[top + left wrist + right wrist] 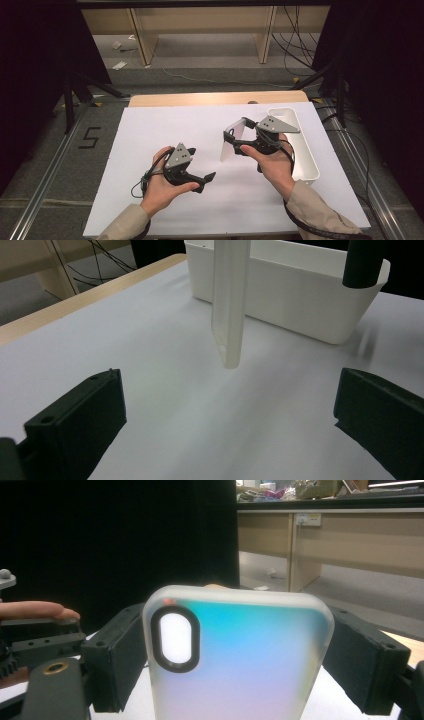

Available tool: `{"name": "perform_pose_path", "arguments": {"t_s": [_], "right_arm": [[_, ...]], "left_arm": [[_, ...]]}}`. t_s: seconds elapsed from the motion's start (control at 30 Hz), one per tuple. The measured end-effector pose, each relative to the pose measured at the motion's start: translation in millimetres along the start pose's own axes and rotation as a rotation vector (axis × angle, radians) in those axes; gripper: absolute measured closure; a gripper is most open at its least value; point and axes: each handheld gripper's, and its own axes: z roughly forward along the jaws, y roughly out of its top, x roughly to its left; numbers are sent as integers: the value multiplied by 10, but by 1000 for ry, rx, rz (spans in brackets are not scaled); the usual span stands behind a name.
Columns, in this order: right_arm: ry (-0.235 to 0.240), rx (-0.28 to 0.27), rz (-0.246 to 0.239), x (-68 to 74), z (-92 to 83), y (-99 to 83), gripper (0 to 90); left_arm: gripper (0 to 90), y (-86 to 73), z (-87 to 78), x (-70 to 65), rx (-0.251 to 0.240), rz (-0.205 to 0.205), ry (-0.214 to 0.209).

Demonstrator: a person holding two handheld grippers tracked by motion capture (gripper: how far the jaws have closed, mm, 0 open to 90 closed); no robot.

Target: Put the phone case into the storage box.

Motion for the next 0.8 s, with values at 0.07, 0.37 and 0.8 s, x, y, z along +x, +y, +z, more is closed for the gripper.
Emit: {"name": "perform_pose_path", "arguments": {"t_s": [0.07,0.37,0.8], "right_arm": [[-2,-2,1,-2,-1,3,179],[-8,-5,4,-19,-11,19,179],[-17,-9,3,-48,-25,40,179]], "left_arm": [[0,-15,-31,22,-1,0,6],[0,-87,-135,96,4,-5,31],[0,-178,-278,168,10,-14,56]]}}
